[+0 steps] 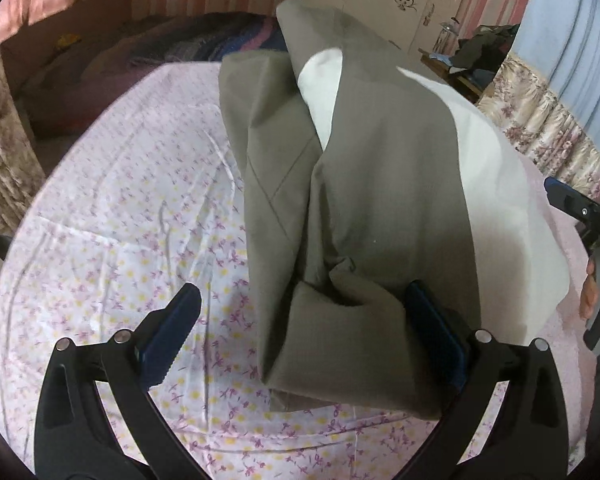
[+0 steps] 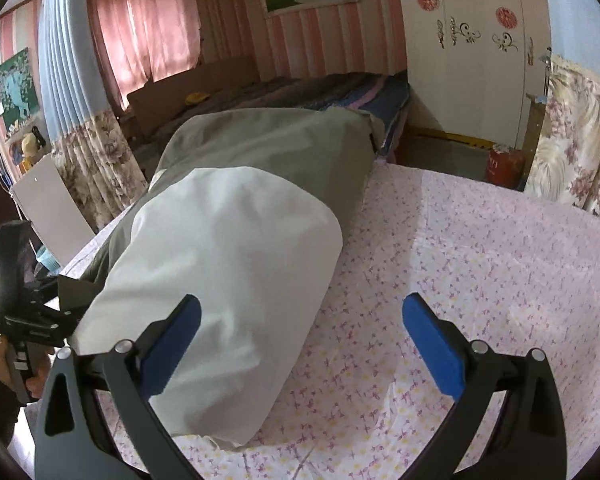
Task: Fold large clothes
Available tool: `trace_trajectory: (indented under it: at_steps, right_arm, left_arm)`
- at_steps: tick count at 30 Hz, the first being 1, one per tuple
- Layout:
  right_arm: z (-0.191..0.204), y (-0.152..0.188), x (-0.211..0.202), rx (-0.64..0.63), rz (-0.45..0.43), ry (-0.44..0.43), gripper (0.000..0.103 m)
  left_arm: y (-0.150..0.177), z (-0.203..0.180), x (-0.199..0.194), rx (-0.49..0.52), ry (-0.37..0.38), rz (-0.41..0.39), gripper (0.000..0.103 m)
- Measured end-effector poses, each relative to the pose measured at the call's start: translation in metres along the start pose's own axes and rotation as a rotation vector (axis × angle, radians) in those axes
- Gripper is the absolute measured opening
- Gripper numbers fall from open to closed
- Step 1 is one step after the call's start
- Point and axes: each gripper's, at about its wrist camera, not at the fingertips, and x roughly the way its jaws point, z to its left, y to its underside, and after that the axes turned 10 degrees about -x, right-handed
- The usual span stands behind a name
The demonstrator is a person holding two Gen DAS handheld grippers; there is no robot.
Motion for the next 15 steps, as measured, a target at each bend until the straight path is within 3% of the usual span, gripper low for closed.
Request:
trace_trajectory:
  at_steps: [9,15]
  right_arm:
    - [-0.002,0.01,-0.001,0.042,0.026,-0.074,0.101]
    - [0.003,0.02,0.013,0.08,0.031,-0.105,0.101]
  left_arm:
    - [0.009,0.012,0.01,-0.033,0.048,0.048,0.1]
    - [0.011,0.005,0.014,-0.008,0.009,0.045,0.1]
